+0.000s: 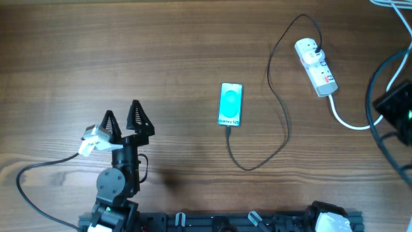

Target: Plug charger to phone and switch on socket

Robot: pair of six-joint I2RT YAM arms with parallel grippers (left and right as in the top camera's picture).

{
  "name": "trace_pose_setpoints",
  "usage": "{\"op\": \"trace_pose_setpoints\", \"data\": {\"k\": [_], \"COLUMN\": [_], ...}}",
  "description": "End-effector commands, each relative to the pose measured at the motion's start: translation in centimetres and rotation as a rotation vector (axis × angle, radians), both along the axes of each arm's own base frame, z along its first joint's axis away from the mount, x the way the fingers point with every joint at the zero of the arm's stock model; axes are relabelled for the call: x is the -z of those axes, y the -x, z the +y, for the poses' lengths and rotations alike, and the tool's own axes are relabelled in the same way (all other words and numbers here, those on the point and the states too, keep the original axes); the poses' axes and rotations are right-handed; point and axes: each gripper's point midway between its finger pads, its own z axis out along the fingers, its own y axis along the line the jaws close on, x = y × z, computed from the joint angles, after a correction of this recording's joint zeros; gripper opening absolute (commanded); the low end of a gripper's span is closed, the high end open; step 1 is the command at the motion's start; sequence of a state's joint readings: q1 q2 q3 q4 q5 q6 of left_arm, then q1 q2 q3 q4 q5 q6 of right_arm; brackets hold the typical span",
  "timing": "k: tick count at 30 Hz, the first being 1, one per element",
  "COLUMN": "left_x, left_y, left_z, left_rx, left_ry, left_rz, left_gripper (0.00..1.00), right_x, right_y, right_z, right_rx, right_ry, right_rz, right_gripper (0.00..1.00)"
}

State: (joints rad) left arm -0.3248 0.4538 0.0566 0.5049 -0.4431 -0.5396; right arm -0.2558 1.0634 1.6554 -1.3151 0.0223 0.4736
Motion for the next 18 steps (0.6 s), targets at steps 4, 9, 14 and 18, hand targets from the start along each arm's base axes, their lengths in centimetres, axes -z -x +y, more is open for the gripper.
{"op": "trace_pose_setpoints", "data": {"k": [4, 9, 14, 18], "left_x": [5.5, 8.5, 13.4, 15.4], "left_y": [-0.1, 0.3, 1.9, 2.8], "left_z": [0.4, 0.5, 1.0, 1.3], "left_rx": [-0.013, -0.012, -0.01, -0.01], "left_ry": [-0.069, -0.109, -0.177, -0.206], "left_rz": [0.179, 0.303, 0.516, 0.607], "left_gripper": [1.0, 1.0, 1.0, 1.0], "right_x": [-2.5, -3.2, -2.4, -2.2], "right_y": [4.2, 5.3, 5.6, 5.6], "right_z": [1.4, 2.0, 2.6, 3.8], "right_rx": [-0.044, -0.056, -0.082, -0.135], "right_ry": [0.059, 0.056, 0.033, -0.011], "right_rz": [-0.104, -0.147, -0.115, -0.116], "right_gripper": [0.04, 0.04, 0.04, 0.04]}}
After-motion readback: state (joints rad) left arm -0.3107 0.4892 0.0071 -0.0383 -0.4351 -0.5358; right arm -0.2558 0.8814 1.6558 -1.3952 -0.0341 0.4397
